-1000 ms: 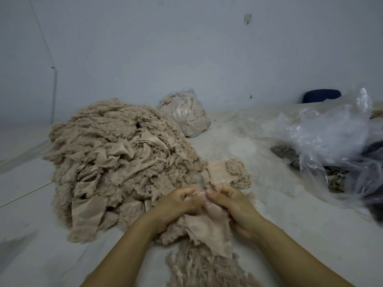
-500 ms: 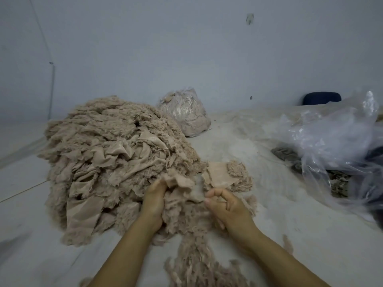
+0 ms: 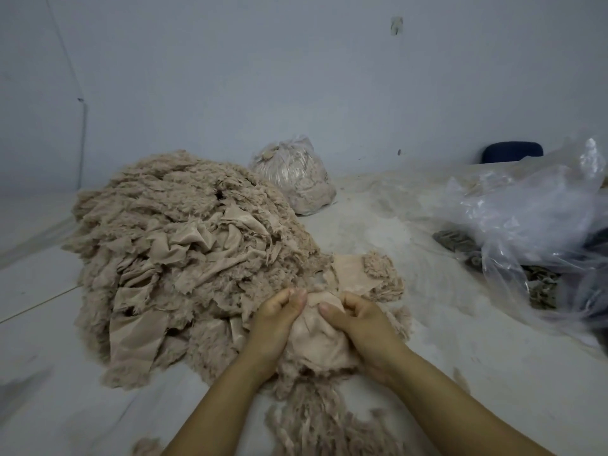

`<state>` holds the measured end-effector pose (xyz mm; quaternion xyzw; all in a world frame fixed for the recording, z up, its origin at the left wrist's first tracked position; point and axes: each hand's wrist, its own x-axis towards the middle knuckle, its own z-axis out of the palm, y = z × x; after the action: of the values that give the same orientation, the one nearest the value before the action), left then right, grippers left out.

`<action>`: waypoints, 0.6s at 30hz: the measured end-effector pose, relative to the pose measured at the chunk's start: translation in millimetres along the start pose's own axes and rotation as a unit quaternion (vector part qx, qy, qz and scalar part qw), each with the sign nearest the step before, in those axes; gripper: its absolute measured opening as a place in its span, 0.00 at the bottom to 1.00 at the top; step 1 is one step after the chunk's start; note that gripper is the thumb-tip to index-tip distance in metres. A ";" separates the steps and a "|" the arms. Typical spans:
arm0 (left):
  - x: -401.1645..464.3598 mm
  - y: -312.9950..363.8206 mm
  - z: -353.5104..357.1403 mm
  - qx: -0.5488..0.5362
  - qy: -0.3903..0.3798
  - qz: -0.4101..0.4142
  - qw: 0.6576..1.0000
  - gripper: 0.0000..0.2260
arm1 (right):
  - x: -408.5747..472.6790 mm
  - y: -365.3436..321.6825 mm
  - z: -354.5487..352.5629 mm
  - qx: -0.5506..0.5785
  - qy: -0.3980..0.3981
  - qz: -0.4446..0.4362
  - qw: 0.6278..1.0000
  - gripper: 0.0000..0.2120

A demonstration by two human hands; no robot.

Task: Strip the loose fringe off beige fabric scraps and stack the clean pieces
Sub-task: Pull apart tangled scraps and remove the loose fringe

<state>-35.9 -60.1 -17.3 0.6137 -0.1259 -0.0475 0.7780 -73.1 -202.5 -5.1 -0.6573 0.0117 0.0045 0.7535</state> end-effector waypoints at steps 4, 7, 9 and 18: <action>0.1 -6.6 8.2 0.115 0.099 0.060 0.987 0.14 | 1.3 1.7 1.5 -0.033 0.026 -0.041 0.998 0.07; -3.4 -7.6 10.5 0.106 0.049 0.055 0.992 0.14 | 1.2 -0.7 3.0 -0.047 0.016 -0.048 0.998 0.09; -1.5 -7.8 10.3 0.109 0.074 0.055 0.990 0.14 | 2.2 -0.6 1.4 -0.032 0.030 -0.055 0.998 0.10; -7.1 -1.8 9.2 0.120 -0.058 -0.032 0.991 0.15 | 2.7 7.3 -3.6 0.068 0.104 -0.057 0.991 0.15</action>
<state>-45.0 -67.5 -18.0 0.7026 -0.1558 -0.0928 0.6880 -70.6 -205.1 -13.0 -0.6009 0.0523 -0.1076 0.7903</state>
